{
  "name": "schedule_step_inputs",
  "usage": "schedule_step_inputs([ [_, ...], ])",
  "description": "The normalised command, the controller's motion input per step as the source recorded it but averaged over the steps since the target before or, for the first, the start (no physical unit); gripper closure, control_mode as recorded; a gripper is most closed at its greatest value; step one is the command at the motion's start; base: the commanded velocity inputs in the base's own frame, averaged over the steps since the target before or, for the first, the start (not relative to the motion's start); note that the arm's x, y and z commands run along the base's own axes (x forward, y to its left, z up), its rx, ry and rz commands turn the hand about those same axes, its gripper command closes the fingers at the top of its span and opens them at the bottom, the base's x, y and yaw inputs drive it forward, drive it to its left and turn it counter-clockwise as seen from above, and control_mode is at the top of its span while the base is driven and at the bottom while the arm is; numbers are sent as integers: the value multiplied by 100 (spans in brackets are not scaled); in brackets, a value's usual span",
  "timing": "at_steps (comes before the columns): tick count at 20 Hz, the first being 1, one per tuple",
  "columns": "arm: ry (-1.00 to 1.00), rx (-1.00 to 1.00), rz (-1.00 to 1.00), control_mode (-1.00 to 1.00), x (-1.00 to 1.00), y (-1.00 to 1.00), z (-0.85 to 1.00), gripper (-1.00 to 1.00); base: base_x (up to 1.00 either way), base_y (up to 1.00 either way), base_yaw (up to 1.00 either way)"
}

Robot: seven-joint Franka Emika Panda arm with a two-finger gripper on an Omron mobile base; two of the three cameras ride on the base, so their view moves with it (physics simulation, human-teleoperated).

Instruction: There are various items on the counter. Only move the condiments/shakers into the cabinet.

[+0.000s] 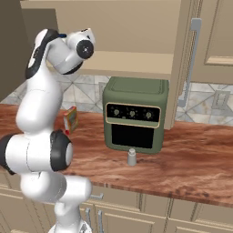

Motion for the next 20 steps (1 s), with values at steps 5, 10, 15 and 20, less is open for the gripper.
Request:
schedule_step_inputs([
  [5,-7,0,0,-100,-37,0,35,-100,0,0,0],
  [10,1,-7,0,-100,-91,-15,15,-100,0,0,0],
  [15,12,-12,-3,-100,-100,-34,0,-100,0,0,0],
  [20,22,-8,-9,-100,-95,-40,0,-100,0,0,0],
])
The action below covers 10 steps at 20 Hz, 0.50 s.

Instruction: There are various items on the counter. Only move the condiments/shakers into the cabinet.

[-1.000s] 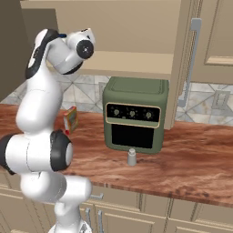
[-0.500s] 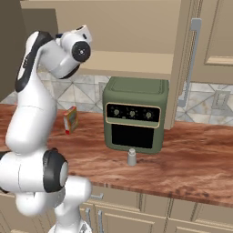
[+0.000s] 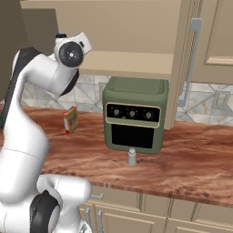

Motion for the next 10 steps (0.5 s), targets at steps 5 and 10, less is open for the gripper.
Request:
schedule_step_inputs([
  [5,38,-9,-20,-100,-60,-40,-19,-100,0,0,0],
  [10,29,-5,-23,-100,-51,-40,-71,-100,0,0,0],
])
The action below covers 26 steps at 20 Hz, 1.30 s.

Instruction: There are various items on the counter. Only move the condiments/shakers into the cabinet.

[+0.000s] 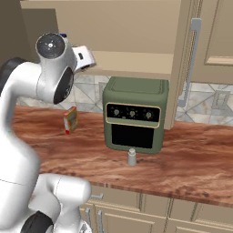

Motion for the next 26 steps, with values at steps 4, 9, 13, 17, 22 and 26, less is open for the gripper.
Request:
schedule_step_inputs([
  [4,22,0,-30,-100,-45,-29,-78,-100,0,0,0],
  [9,14,0,-37,-100,-21,-9,-77,-100,0,0,0],
  [13,18,0,-41,-100,11,-16,-37,-100,0,0,0],
  [17,14,0,-41,-100,4,-18,-37,-100,0,0,0],
  [22,12,0,-41,-100,7,-20,-44,-100,0,0,0],
  [26,17,2,-40,-100,12,-20,-44,-100,0,0,0],
])
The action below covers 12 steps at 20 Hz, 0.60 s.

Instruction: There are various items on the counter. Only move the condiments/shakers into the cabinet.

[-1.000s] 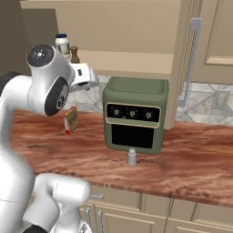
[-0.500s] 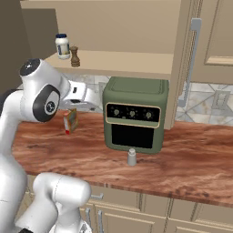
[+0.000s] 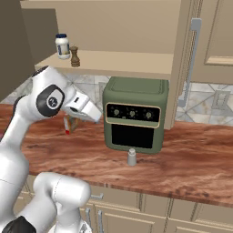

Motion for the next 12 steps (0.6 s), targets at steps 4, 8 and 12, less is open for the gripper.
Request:
schedule_step_inputs([
  [4,14,5,-37,-100,9,-19,-53,-100,0,0,0],
  [8,13,5,-38,-100,23,-15,-48,-100,0,0,0],
  [12,4,2,-39,-100,28,-8,-52,-100,0,0,0],
])
